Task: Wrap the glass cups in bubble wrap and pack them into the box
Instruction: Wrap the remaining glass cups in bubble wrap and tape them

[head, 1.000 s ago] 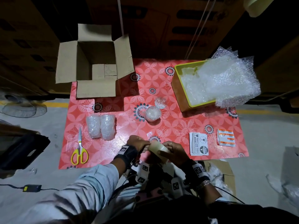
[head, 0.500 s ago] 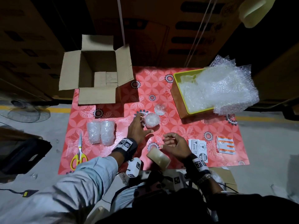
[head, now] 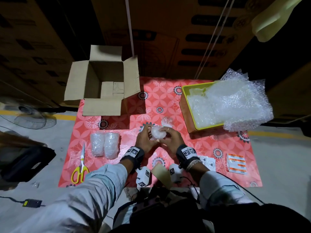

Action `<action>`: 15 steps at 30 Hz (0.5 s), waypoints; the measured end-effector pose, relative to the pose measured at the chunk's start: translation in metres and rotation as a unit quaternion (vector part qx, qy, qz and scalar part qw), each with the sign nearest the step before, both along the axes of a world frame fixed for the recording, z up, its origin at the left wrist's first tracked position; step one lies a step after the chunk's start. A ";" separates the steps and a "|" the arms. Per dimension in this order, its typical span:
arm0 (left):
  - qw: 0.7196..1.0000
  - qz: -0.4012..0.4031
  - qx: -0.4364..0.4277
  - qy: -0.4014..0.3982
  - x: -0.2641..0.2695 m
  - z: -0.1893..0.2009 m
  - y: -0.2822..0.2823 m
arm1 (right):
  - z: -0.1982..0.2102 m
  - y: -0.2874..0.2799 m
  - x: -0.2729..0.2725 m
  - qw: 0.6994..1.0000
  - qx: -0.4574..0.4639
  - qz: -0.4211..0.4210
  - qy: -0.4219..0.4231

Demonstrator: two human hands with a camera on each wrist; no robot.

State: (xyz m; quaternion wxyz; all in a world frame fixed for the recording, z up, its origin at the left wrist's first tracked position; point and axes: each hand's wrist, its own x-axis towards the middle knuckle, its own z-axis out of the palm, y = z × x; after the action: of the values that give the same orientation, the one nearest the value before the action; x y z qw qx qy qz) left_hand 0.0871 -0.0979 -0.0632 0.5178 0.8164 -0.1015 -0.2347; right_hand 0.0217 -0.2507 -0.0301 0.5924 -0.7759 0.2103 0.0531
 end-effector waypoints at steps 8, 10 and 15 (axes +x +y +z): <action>0.989 0.035 -0.018 0.139 -0.001 -0.007 0.031 | -0.001 -0.001 0.012 0.998 0.046 0.043 0.014; 0.989 0.050 0.010 0.141 -0.004 -0.009 0.038 | -0.007 0.005 0.015 0.996 0.043 0.070 0.036; 0.985 0.086 0.094 0.114 -0.005 -0.008 0.043 | -0.020 0.010 0.020 0.990 0.023 0.122 0.062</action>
State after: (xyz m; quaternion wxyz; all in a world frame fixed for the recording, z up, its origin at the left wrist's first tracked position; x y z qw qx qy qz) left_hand 0.0817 -0.0553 -0.0713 0.4650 0.8350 0.0511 -0.2897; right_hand 0.0419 -0.2404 -0.0500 0.5852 -0.7770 0.1488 0.1778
